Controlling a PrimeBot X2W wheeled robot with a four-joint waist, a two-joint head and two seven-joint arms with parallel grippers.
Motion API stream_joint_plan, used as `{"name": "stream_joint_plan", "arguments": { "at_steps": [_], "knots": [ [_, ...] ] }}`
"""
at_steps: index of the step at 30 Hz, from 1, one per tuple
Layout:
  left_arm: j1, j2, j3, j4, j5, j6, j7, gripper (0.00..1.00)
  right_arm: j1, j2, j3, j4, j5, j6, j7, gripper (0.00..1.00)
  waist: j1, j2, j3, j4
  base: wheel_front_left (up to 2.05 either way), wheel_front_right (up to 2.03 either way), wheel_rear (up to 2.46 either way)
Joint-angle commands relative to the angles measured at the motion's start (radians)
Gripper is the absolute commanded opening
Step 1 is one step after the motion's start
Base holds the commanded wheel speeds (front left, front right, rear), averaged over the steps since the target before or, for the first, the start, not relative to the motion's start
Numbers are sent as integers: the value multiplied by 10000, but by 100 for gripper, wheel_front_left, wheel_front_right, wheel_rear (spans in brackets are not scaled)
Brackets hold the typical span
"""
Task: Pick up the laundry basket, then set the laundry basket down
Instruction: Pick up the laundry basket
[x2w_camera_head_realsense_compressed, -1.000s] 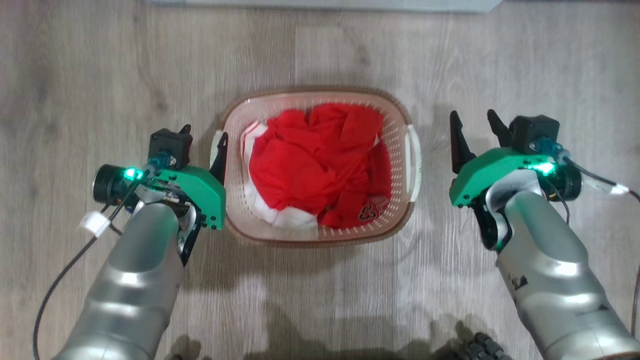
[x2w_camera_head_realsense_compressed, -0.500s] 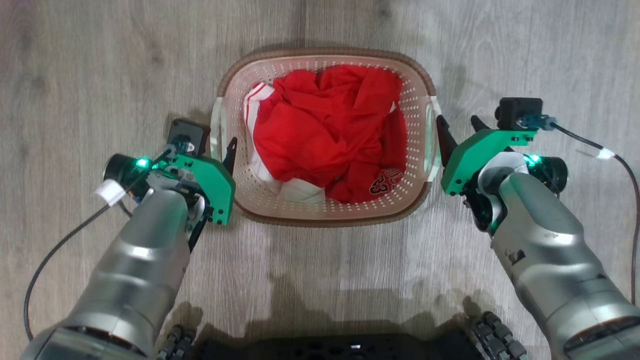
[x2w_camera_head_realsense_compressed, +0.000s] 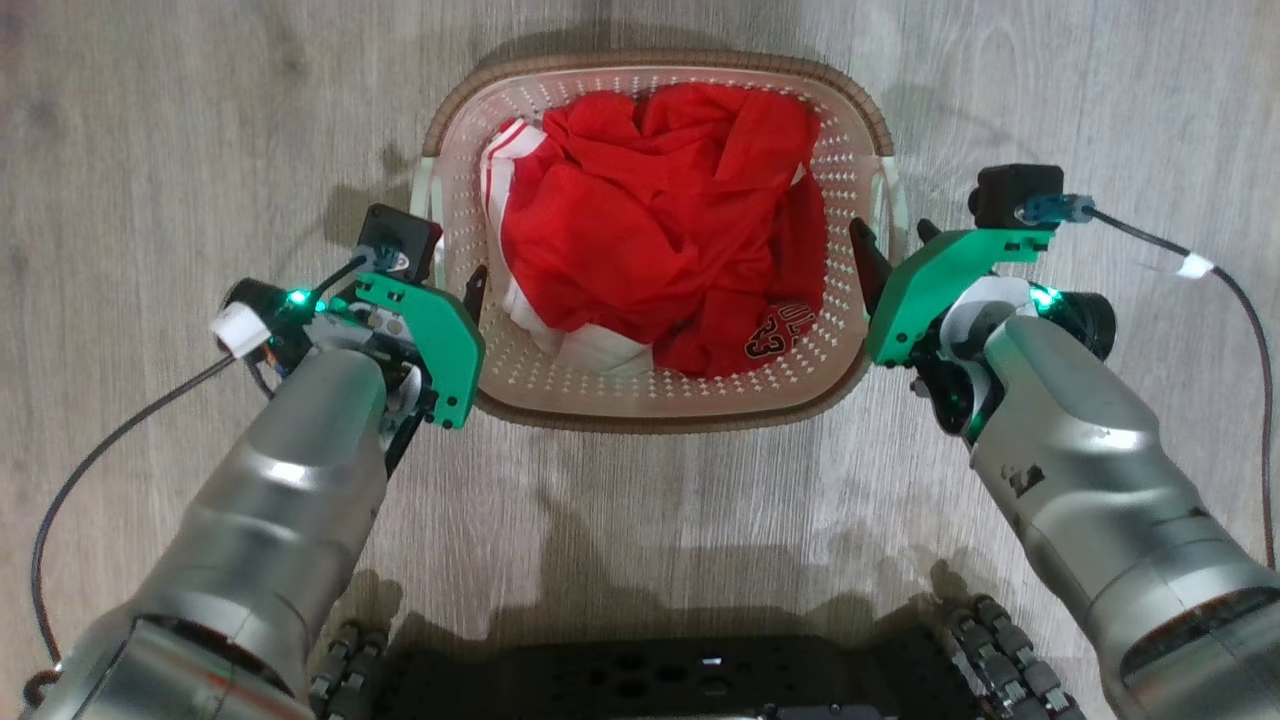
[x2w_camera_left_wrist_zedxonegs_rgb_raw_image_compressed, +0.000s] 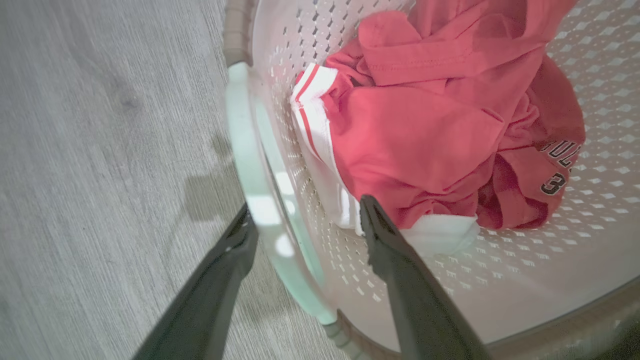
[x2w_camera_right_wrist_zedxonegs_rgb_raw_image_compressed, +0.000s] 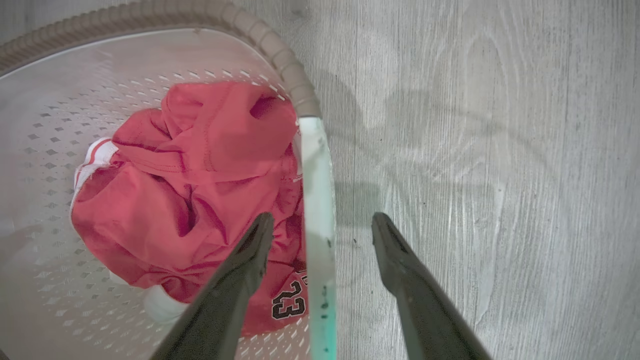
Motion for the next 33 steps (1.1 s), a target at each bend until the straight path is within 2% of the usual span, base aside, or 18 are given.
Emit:
{"name": "stream_joint_plan", "arguments": {
  "at_steps": [1,16,33],
  "knots": [
    [-34,320,-23,-103,-127,-62,20,100,188,122,227,-15,147,62,6,100,-1,0,97,-16,0,0,0],
    [-550,668,-1489,-65,-1326,-63,546,100,-574,122,1592,823,1547,62,-84,100,-1,0,689,-161,0,0,0],
    [-960,818,-2412,69,-2269,-63,476,100,-1005,122,2768,1328,2817,62,-570,100,-1,0,1107,-133,0,0,0]
  ]
}}
